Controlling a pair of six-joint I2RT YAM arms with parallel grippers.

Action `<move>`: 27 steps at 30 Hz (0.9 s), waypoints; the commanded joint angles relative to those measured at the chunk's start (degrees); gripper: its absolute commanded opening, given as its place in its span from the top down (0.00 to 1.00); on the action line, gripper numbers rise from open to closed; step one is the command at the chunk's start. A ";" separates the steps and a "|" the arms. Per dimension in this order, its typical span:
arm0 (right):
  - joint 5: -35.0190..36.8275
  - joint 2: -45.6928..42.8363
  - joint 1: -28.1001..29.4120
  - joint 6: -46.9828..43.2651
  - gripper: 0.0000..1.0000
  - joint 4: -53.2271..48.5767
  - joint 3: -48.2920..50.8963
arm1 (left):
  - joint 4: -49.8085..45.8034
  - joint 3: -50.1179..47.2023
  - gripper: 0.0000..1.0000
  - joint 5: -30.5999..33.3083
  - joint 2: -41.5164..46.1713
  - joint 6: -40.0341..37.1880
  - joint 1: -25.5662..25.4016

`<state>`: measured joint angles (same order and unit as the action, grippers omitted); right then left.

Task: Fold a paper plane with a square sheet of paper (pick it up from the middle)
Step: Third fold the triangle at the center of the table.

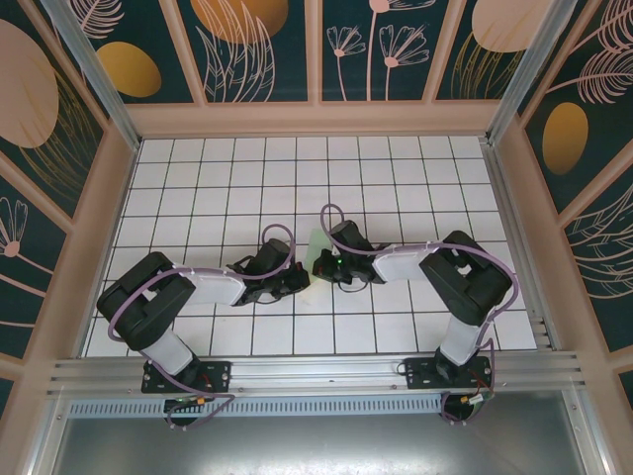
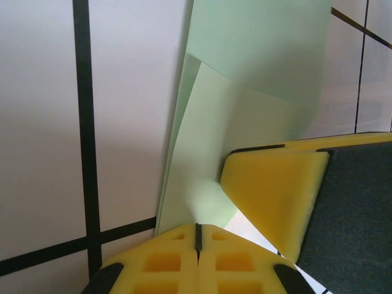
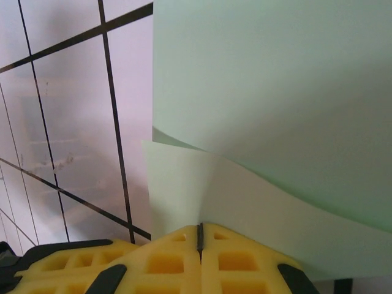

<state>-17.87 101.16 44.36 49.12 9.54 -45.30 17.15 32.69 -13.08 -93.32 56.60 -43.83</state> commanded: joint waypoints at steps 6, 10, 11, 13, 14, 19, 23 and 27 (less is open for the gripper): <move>1.93 2.23 -1.94 -3.52 1.00 -5.41 0.57 | -9.91 -1.22 1.00 0.99 -2.49 -0.70 -0.32; 2.63 0.11 -7.55 -5.55 1.00 -5.68 2.77 | -10.38 -2.34 1.00 1.07 -2.22 -0.78 -0.37; 2.94 -0.47 -8.85 -5.98 1.00 -5.93 3.08 | -10.31 -2.61 1.00 1.04 -2.22 -0.75 -0.37; 3.48 -1.50 -11.29 -7.20 1.00 -6.38 3.63 | -10.25 -2.84 1.00 1.02 -2.13 -0.73 -0.33; 3.98 -2.05 -12.19 -7.56 1.00 -6.99 3.65 | -10.13 -2.90 1.00 0.95 -2.05 -0.78 -0.37; 5.45 -6.50 -15.41 -9.04 1.00 -8.98 3.62 | -9.69 -2.29 1.00 1.06 -1.44 -1.19 -0.35; 4.92 -12.07 -15.49 -8.63 1.00 -8.93 4.09 | -9.20 -0.54 1.00 1.37 -0.03 -2.40 -0.37; 1.45 -16.93 -15.53 -7.05 0.94 -5.51 6.67 | -8.78 3.85 0.81 2.54 3.15 -4.74 -0.37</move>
<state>-15.09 87.37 28.71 41.95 2.85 -40.40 13.19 34.13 -12.53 -92.33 54.28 -43.86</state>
